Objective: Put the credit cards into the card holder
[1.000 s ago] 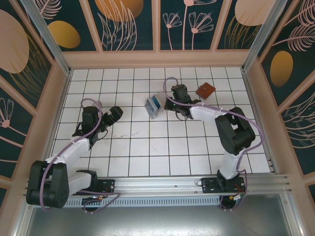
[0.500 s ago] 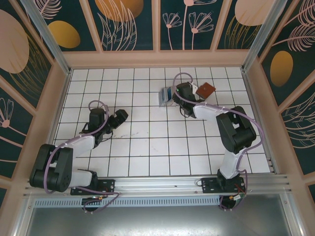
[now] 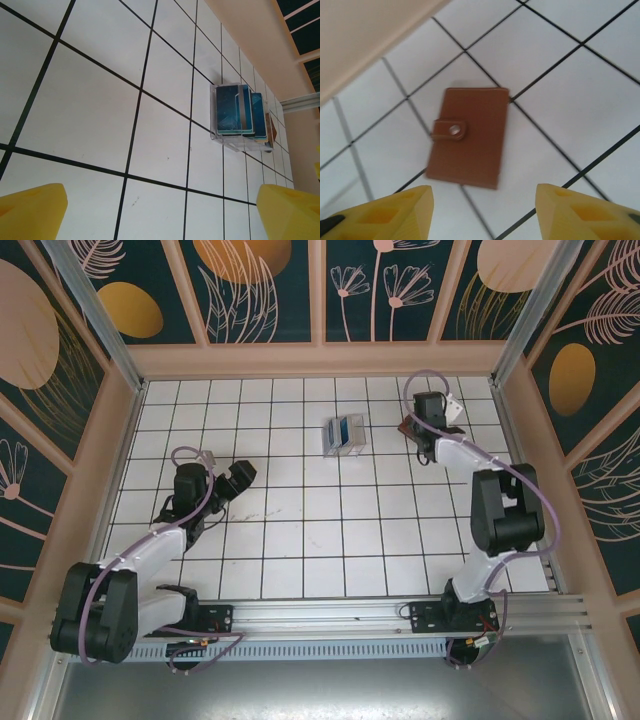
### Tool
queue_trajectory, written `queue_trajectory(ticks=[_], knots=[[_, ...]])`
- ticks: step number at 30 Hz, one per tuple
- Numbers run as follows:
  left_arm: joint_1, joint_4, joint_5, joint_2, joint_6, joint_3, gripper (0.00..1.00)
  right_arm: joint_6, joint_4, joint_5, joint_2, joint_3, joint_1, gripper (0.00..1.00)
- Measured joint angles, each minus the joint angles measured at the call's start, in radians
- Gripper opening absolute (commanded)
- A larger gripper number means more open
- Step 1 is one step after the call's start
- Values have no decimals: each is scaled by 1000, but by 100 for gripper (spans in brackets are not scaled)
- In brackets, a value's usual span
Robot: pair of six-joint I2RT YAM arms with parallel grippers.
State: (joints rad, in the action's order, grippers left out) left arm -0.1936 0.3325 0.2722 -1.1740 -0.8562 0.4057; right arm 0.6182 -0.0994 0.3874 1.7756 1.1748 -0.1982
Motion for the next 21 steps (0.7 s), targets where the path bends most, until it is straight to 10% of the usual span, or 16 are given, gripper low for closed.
queue_trajectory(ticks=[21], knots=[[-3, -33, -3, 12, 25, -2, 97, -248, -302, 132, 422, 462, -105, 67]])
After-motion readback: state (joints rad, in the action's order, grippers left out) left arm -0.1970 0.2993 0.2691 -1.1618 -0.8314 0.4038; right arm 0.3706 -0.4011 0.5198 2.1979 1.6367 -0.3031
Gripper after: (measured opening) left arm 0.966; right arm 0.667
